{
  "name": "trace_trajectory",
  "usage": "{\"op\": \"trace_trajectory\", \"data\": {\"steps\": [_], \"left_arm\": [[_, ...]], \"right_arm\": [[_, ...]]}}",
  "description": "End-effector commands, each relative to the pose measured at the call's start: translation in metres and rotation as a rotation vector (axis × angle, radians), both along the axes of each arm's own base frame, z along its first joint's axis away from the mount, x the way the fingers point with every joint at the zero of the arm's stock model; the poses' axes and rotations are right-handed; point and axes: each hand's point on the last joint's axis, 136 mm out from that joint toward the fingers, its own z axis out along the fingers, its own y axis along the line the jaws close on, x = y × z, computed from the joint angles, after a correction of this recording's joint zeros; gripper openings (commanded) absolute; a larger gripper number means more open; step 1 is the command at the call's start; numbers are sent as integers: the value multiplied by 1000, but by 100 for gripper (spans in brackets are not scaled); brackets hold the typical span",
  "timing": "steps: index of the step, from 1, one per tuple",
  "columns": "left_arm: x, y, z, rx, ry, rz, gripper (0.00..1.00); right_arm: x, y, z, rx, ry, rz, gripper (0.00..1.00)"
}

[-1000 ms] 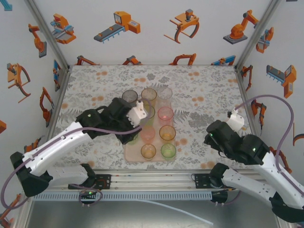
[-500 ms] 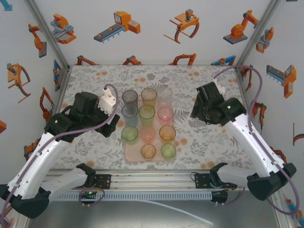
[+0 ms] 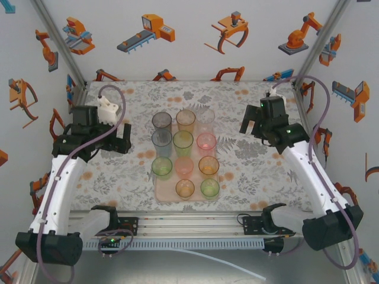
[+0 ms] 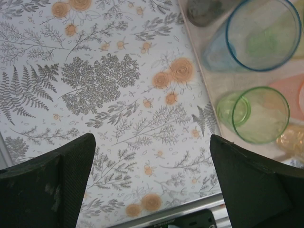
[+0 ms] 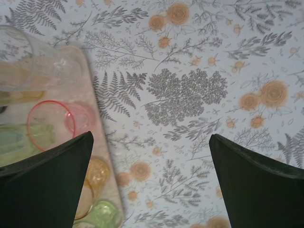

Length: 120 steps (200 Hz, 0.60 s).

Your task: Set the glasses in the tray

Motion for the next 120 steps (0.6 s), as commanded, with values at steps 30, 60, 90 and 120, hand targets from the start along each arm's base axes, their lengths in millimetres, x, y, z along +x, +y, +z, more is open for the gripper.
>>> {"op": "trace_trajectory", "data": {"steps": [30,60,90,120], "left_arm": [[49,44,-34,-133,-20,242,97],[71,81,-49,-141,-190,399,97],[75,84,-78,-123,-238,391,97],[78,78,-107,-134,-264,349,97]], "right_arm": [[21,-14,8,-156,-214,44,99],[29,-21,-18,-179,-183,36,99],[30,-40,-42,-177,-179,-17,99],[21,-62,-56,-203,-225,-95,99]]}}
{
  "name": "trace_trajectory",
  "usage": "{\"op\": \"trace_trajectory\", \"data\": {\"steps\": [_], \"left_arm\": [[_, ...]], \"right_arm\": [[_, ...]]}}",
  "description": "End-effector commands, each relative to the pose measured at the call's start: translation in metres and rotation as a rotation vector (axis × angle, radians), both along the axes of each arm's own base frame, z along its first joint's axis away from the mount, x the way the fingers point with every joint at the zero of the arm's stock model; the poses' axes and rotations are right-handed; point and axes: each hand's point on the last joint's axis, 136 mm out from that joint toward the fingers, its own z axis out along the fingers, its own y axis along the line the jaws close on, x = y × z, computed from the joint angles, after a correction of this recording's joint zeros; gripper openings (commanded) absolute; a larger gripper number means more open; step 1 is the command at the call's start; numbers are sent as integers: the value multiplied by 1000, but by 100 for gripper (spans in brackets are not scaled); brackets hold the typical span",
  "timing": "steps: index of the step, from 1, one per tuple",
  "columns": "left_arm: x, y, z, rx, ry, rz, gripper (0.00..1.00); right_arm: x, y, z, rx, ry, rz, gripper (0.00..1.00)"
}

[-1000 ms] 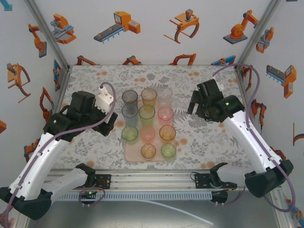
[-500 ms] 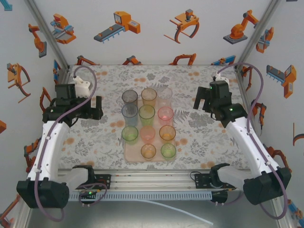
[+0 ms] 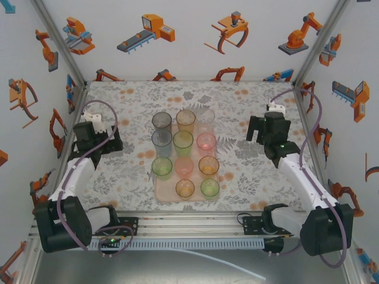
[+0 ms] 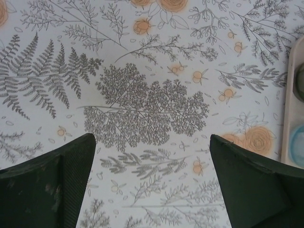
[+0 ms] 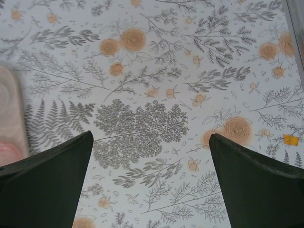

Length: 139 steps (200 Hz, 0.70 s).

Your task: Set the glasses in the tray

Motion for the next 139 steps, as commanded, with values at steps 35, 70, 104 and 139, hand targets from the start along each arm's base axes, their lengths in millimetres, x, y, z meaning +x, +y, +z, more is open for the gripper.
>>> {"op": "trace_trajectory", "data": {"steps": [35,70,104,139], "left_arm": [[31,-11,-19,-34,-199,-71,97],[41,-12,-20,-76,-278,-57,97],[36,-16,-24,-67,-338,-75,97],[33,-17,-27,-40,-361,-66,97]], "right_arm": [[-8,-38,-5,-77,-169,-132,100],[-11,-37,-42,-55,-162,-112,99],[-10,-43,-54,-76,-185,-127,99],[-8,-43,-64,-88,-235,-108,99]]}}
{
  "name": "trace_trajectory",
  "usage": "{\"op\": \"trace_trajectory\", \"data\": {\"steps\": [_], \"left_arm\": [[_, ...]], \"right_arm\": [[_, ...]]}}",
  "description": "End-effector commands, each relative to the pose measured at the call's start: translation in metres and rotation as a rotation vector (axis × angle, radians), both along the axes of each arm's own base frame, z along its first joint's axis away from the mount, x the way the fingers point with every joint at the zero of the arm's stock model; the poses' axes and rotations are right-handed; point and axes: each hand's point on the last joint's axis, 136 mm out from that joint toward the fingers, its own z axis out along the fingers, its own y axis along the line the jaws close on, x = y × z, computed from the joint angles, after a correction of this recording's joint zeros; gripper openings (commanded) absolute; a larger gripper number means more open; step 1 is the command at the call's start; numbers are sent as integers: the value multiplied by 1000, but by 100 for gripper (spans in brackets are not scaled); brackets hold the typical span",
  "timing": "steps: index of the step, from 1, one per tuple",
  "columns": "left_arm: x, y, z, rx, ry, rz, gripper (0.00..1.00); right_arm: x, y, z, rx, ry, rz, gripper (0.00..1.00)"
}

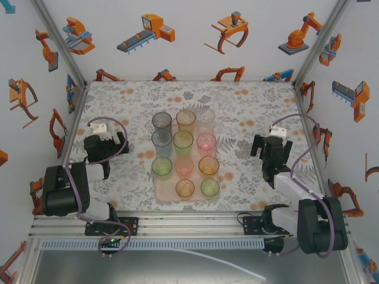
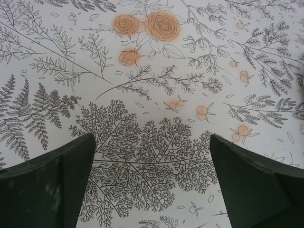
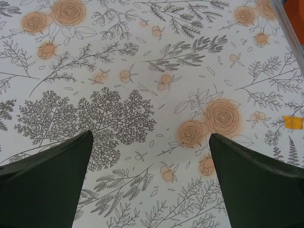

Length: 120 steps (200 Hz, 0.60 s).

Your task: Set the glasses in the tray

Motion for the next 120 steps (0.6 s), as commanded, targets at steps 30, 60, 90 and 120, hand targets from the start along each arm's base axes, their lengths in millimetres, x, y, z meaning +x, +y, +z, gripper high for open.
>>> {"op": "trace_trajectory", "data": {"steps": [30,60,90,120], "left_arm": [[9,2,10,1,-99,32,97],[13,0,9,17,-70,30,97],[17,-2,6,44,-42,37,97],[20,-3,5,73,-26,51,97]], "right_arm": [[19,-3,21,-38,-165,19,99],[35,-5,20,-49,-158,21,99],[54,-3,9,-58,-147,47,99],[58,-17,-14,27,-128,26,99]]}}
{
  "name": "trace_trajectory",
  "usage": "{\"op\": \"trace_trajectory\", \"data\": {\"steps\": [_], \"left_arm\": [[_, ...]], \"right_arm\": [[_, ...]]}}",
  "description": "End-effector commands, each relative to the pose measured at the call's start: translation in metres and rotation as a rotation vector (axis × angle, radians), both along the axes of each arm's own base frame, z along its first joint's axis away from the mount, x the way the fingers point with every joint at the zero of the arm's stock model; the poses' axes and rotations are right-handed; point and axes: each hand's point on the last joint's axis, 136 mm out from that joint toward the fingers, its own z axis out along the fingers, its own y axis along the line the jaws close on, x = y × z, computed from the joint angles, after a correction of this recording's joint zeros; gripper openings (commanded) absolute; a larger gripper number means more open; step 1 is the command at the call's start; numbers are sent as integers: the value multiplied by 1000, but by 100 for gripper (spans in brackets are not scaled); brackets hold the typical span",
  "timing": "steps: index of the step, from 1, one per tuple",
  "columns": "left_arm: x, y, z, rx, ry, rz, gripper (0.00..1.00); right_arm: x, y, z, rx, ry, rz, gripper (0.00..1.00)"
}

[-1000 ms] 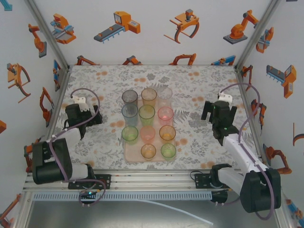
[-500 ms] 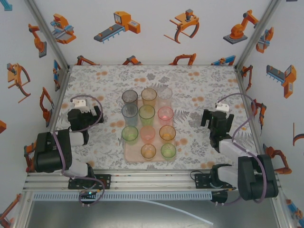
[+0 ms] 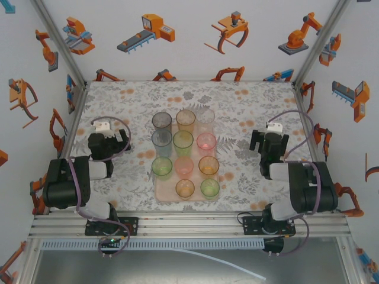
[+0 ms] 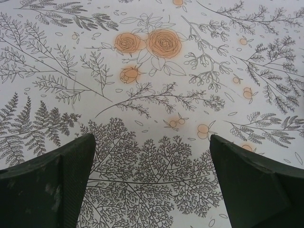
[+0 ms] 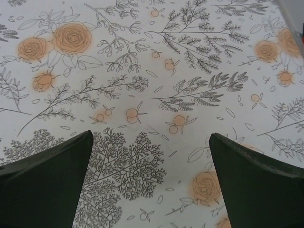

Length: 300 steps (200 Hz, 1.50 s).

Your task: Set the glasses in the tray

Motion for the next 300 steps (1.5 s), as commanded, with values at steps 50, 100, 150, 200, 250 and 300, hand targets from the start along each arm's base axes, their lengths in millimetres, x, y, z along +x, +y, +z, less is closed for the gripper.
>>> {"op": "trace_trajectory", "data": {"steps": [50,100,150,200,250,300], "left_arm": [[7,0,2,53,15,29,97],[7,0,3,57,16,30,97],[7,0,3,56,16,30,97],[7,0,3,58,16,31,97],[7,0,3,58,16,30,97],[7,0,3,59,16,30,97]], "right_arm": [[12,-9,12,58,-88,5,99],[12,-8,12,61,-87,11,99],[12,-8,12,61,-86,11,99],[12,-8,12,61,-86,12,99],[14,-4,12,63,-82,35,99],[14,-4,12,62,-82,35,99]]}}
